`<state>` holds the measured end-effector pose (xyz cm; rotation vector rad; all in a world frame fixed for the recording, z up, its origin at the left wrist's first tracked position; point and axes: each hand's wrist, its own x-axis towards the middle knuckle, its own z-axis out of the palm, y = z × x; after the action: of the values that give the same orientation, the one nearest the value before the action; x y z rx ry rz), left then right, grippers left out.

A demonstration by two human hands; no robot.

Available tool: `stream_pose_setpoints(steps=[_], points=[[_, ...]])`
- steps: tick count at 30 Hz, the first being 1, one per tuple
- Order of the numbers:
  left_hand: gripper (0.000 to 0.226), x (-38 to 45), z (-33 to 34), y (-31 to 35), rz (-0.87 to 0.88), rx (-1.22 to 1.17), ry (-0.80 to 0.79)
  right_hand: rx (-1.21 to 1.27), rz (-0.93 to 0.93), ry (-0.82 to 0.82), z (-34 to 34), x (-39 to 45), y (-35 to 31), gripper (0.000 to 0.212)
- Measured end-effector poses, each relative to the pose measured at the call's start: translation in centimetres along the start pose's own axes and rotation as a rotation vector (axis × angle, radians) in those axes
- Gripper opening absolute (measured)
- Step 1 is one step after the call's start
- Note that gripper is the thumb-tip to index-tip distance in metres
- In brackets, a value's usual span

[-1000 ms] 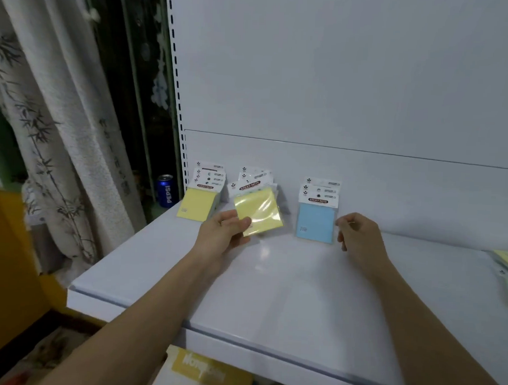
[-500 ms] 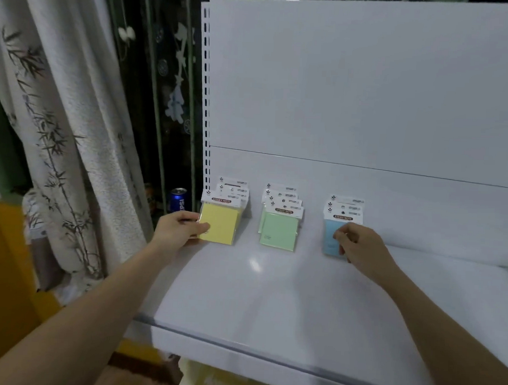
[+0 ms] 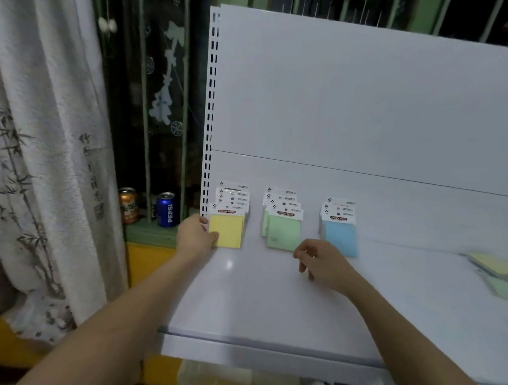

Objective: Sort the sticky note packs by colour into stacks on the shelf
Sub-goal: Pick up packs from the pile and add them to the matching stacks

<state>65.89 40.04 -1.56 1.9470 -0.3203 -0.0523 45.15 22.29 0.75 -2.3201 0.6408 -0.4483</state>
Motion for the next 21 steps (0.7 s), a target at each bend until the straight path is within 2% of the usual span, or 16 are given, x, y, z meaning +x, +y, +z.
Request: stream_pose_setpoints(steps=[4,11,16,21], points=[[0.051,-0.4,-0.6,0.9,0.134,0.237,-0.011,-0.023,0.026,0.024,0.2,-1.4,-0.6,0.013],[0.036,-3.6,-0.9,3.3,0.482,0.444,-0.176,-0.083,0.096,0.044,-0.4,-3.9,-1.3,0.016],[0.038,-7.4,0.7,5.4,0.573,0.571,-0.389,-0.279,0.128,0.066,-2.4,-5.1,-1.6,0.021],[0.044,-10.8,2.9,7.7,0.648,0.661,-0.465,-0.416,0.153,0.13,-5.9,-6.8,-0.9,0.022]])
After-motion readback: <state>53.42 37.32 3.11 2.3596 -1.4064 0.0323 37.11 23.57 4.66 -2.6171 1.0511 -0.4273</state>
